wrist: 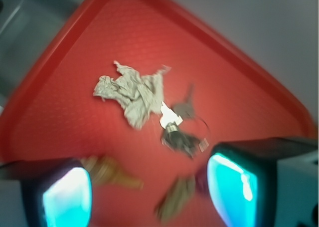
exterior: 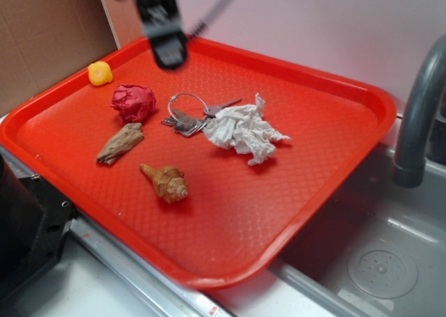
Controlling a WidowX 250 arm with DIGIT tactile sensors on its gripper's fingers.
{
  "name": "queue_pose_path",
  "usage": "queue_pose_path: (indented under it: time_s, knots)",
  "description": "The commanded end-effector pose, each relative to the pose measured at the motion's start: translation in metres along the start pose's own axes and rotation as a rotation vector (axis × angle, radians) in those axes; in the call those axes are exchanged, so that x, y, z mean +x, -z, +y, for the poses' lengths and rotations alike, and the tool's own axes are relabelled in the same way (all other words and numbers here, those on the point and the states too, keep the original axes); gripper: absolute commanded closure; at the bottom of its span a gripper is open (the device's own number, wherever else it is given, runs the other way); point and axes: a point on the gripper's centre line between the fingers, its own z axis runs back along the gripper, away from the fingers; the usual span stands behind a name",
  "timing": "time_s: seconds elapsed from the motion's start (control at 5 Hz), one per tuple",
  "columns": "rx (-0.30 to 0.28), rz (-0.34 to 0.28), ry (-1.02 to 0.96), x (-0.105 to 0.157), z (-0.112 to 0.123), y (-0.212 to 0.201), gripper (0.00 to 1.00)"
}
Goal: Grab the white paper.
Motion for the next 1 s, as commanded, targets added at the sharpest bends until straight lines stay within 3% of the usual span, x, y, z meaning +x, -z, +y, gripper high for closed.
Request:
queue_pose_path:
  time_s: [0.0,0.2,0.4,0.8]
  knots:
    - [0.003,-0.082,0.194,0.041,-0.014,0.037,0.0]
    - [0.021,-0.107,0.303,0.054,-0.025,0.055,0.0]
    - [0.047,-0.075,0.354,0.062,-0.028,0.073,0.0]
    - [-0.041,0.027,0.306,0.045,-0.025,0.097,0.0]
